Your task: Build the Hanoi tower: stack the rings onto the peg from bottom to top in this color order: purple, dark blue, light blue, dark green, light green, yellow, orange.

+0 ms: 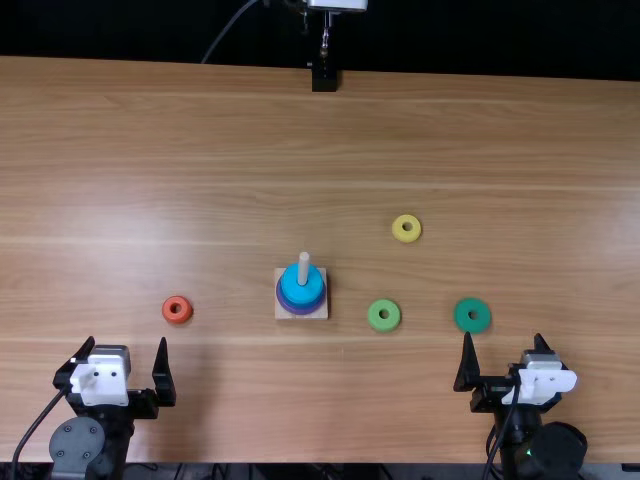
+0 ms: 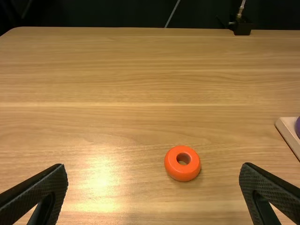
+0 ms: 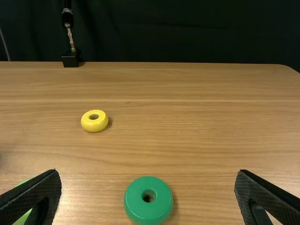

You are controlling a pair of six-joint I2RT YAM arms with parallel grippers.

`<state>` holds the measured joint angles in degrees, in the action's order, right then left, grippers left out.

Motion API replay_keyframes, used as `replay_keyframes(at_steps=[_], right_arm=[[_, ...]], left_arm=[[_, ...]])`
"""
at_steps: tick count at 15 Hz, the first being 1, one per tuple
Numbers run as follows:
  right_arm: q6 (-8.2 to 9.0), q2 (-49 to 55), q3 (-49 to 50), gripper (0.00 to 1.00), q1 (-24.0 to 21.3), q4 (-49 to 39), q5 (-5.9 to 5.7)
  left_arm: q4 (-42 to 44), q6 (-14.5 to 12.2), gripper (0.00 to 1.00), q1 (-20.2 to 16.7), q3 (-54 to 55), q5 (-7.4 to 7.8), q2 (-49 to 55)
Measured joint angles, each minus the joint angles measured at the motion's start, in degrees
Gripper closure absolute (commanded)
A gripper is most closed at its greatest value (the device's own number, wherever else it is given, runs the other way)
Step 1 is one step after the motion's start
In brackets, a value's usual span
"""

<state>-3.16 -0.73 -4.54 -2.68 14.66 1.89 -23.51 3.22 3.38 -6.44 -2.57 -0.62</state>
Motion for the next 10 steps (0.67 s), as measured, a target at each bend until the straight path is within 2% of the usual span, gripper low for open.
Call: replay_keyframes(at_steps=[3,5,8,10], right_arm=[[0.04,0.0,-0.4,0.0,0.0,1.0,-0.02],[0.07,-0.2,-2.5,0.0,0.0,5.1,-0.02],[0.02,-13.7,-16.5,0.0,0.0,6.7,0.0],[0.04,-22.0,-28.3,0.0,0.0,13.5,0.02]], left_arm=[[0.0,0.0,0.0,0.0,0.0,0.0,0.0],[0.0,0.0,0.0,0.0,0.0,-0.02,0.0],[0.0,0.0,0.0,0.0,0.0,0.0,0.0],[-0.1,0.0,0.0,0.0,0.0,-0.02,0.0]])
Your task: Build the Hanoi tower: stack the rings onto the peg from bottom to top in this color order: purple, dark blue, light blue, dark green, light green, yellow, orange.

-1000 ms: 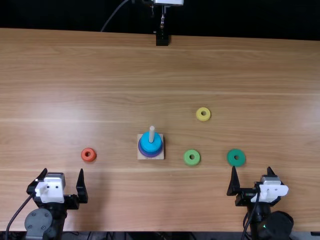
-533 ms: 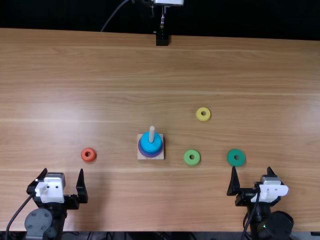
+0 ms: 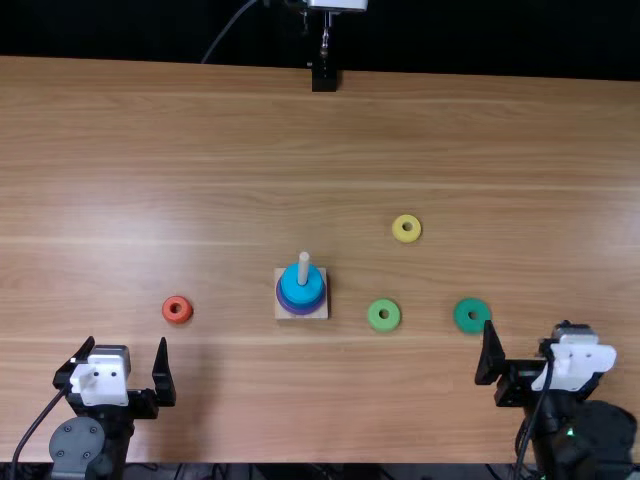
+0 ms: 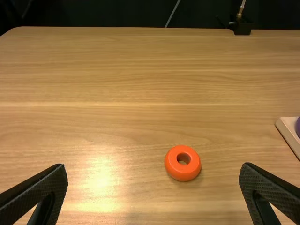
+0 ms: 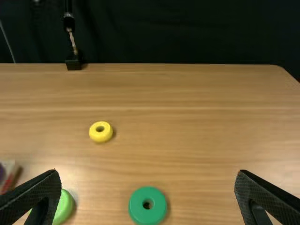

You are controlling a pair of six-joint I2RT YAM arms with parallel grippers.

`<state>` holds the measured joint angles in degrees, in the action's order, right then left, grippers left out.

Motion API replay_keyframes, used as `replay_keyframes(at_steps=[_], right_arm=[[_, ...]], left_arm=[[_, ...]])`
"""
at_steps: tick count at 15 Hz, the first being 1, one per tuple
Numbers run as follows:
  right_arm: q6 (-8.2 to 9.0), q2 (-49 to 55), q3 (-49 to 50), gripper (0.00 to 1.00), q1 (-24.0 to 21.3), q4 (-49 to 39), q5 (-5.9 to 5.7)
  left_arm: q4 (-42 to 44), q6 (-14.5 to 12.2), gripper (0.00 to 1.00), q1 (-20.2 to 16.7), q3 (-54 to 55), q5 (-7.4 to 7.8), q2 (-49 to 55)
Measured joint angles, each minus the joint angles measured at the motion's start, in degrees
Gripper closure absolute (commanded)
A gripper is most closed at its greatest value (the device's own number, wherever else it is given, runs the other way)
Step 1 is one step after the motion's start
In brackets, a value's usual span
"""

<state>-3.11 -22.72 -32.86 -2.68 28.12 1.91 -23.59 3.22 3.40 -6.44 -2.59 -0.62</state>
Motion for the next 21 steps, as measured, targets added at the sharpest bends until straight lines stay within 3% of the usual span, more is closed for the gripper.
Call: replay_keyframes(at_steps=[2,6,9,11,13,15,21], right_arm=[[0.04,-9.4,-8.9,0.0,0.0,4.6,0.0],[0.07,-27.5,-17.5,0.0,0.0,5.0,-0.09],[0.39,-41.6,-22.3,0.0,0.0,7.8,-1.31],[2.29,-47.7,-24.0,0.0,0.0,13.7,-1.51],[6.14,-52.7,-26.1,0.0,0.0,14.7,-1.51],[8.61,-55.6,-27.2,0.0,0.0,14.8,-1.42],[10.73,-65.7,-27.3,0.0,0.0,18.2,0.02]], left_arm=[[0.0,0.0,0.0,0.0,0.0,0.04,0.0],[0.0,0.0,0.0,0.0,0.0,0.02,0.0],[0.0,0.0,0.0,0.0,0.0,0.02,0.0],[0.0,0.0,0.0,0.0,0.0,0.02,0.0],[0.0,0.0,0.0,0.0,0.0,0.02,0.0],[0.0,0.0,0.0,0.0,0.0,0.04,0.0],[0.0,0.0,0.0,0.0,0.0,0.0,0.0]])
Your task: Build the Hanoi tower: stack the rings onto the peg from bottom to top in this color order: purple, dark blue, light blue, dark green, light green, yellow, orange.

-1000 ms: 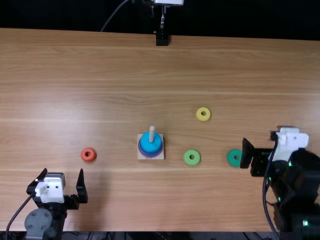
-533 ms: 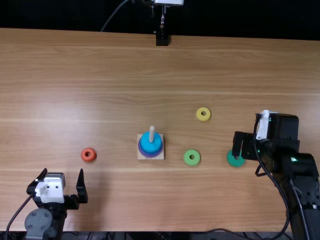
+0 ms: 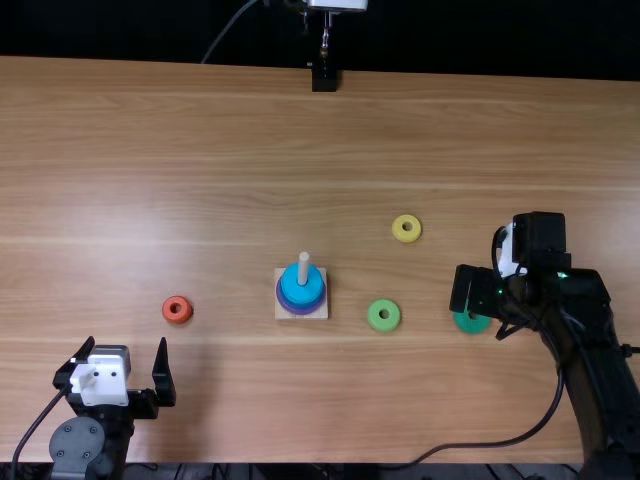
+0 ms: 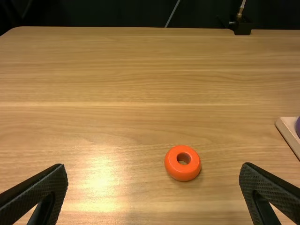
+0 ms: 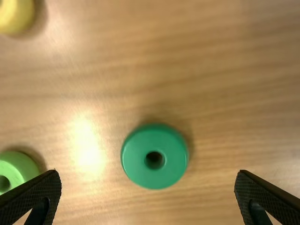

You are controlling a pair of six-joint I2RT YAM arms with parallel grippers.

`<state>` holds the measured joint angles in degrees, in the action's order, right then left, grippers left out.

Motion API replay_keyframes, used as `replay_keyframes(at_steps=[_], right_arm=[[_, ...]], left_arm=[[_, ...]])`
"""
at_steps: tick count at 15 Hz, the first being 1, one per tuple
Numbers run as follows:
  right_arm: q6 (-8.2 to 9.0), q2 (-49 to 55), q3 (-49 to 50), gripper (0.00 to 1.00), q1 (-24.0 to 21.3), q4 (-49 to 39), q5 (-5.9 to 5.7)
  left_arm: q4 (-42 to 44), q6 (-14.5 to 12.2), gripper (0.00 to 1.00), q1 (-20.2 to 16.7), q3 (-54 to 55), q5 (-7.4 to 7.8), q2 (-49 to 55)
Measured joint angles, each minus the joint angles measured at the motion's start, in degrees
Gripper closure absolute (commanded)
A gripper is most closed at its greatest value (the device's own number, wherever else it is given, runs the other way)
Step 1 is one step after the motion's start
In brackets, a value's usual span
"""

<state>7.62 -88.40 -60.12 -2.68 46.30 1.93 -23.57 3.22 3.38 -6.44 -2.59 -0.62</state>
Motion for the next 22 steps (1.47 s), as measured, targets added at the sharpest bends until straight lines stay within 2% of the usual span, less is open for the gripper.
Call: replay_keyframes(at_steps=[22], right_arm=[[0.42,-12.6,0.2,0.0,0.0,-1.3,0.0]], left_arm=[[0.0,0.0,0.0,0.0,0.0,0.0,0.0]])
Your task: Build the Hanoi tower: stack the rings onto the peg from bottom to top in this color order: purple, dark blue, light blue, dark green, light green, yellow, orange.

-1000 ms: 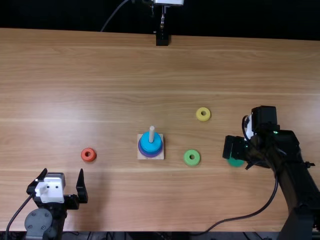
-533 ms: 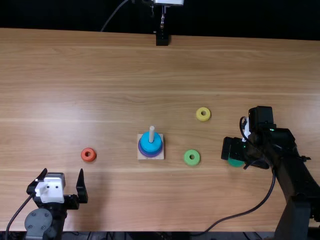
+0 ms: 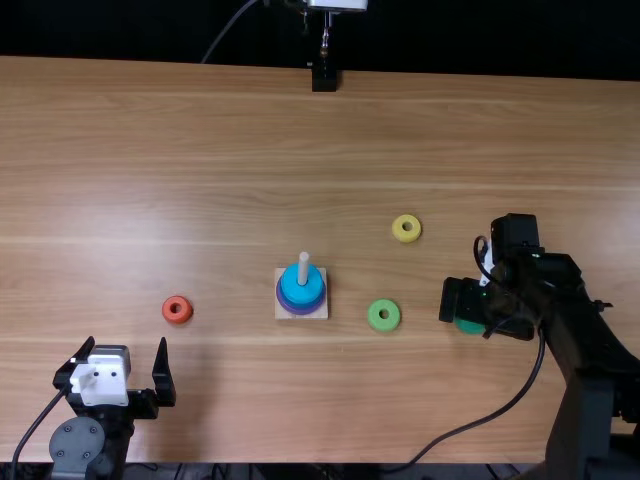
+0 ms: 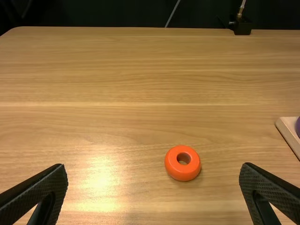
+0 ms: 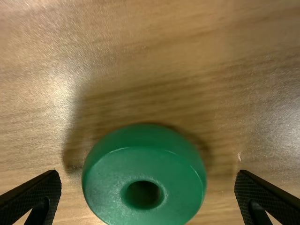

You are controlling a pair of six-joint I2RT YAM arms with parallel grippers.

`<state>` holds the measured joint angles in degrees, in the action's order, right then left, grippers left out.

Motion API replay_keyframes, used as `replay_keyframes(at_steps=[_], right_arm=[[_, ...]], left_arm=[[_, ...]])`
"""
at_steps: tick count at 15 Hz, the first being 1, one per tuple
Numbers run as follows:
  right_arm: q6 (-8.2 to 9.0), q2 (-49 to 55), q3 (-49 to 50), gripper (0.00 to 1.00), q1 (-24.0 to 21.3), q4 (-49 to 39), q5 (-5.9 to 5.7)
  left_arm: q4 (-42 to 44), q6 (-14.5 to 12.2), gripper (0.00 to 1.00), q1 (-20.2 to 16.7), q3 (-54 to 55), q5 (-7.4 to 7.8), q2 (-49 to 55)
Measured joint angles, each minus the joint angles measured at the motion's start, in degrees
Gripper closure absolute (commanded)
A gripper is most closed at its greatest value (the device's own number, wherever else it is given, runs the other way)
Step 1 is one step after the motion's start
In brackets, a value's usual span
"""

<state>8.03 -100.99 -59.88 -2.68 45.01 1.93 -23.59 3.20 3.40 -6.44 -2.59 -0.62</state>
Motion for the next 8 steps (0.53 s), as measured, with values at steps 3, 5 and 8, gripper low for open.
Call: replay_keyframes(at_steps=[3,5,8], right_arm=[[0.0,-0.4,0.0,0.0,0.0,0.0,0.02],[0.02,-0.7,0.0,0.14,0.0,-0.1,-0.04],[0.0,-0.7,0.0,0.6,0.0,-2.9,-0.09]], left_arm=[[0.0,0.0,0.0,0.0,0.0,0.0,0.0],[0.0,0.0,0.0,0.0,0.0,0.04,0.0],[0.0,0.0,0.0,0.0,0.0,0.0,0.0]])
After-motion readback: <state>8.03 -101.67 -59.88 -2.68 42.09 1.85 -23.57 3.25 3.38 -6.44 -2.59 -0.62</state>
